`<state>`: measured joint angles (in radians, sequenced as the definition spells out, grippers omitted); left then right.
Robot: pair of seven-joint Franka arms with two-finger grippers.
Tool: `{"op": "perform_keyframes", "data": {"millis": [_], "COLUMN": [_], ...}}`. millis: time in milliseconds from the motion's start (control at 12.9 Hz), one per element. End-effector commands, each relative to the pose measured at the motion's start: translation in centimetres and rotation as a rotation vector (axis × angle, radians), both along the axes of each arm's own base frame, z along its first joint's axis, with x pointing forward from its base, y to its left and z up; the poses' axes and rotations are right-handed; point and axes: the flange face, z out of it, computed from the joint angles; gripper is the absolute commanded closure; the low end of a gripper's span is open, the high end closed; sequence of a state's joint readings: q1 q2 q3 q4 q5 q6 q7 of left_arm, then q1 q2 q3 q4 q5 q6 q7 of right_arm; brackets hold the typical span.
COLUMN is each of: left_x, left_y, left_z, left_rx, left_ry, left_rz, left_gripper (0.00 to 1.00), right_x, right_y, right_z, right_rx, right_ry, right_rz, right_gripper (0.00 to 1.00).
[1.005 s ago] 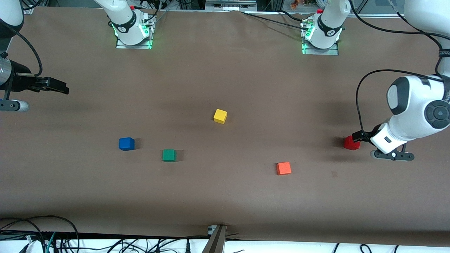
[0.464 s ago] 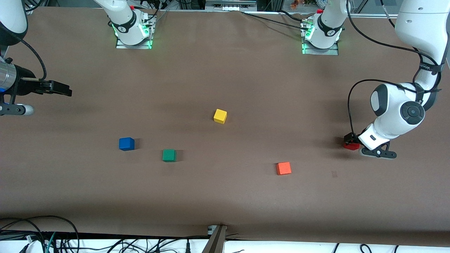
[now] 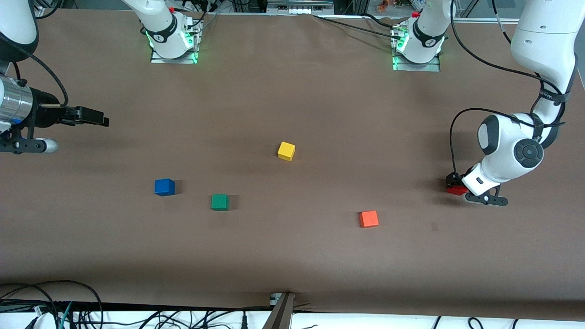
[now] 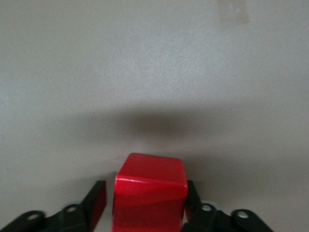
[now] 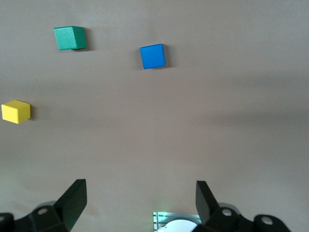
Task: Pass red block to right arm, stack on blue
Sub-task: 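Lift the red cube with the left gripper while the right gripper approaches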
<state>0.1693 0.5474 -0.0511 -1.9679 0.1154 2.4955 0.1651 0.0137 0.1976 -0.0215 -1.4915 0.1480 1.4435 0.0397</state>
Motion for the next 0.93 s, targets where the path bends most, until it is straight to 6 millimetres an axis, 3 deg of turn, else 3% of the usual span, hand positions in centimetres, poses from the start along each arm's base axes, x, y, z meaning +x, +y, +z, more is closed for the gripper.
{"op": "perform_keyframes", "data": {"millis": [0,232,464,618,850], "left_x": [0.2,0.6,1.1,1.0,0.3], "left_y": [0.5,0.2,-3.9,-6.8,-8.7], "left_z": [0.6,3.1,7.4,9.7,11.4], "left_rx": [0.009,0.006,-0.023,-0.155,-0.480], "left_ry": [-0.010,-0.020,-0.014,0.013,0.046], "left_rz": [-0.021,-0.090,-0.221,-0.243,-0.257], "left_gripper": [0.93,1.00,1.00,1.00,1.00], "right_x": [0.7,1.5,2.3,2.9,3.6], "right_y": [1.0,1.7,2.7,3.5,5.1], "right_z": [-1.3,-3.6,-5.9,-8.4,-10.9], "right_rx": [0.103,0.190,0.340,0.458,0.571], "right_ry": [0.018,0.050,0.076,0.094,0.123], "right_rz": [-0.007,0.023,0.042,0.098,0.091], "right_gripper": [0.00,0.00,0.00,0.00,0.00]}}
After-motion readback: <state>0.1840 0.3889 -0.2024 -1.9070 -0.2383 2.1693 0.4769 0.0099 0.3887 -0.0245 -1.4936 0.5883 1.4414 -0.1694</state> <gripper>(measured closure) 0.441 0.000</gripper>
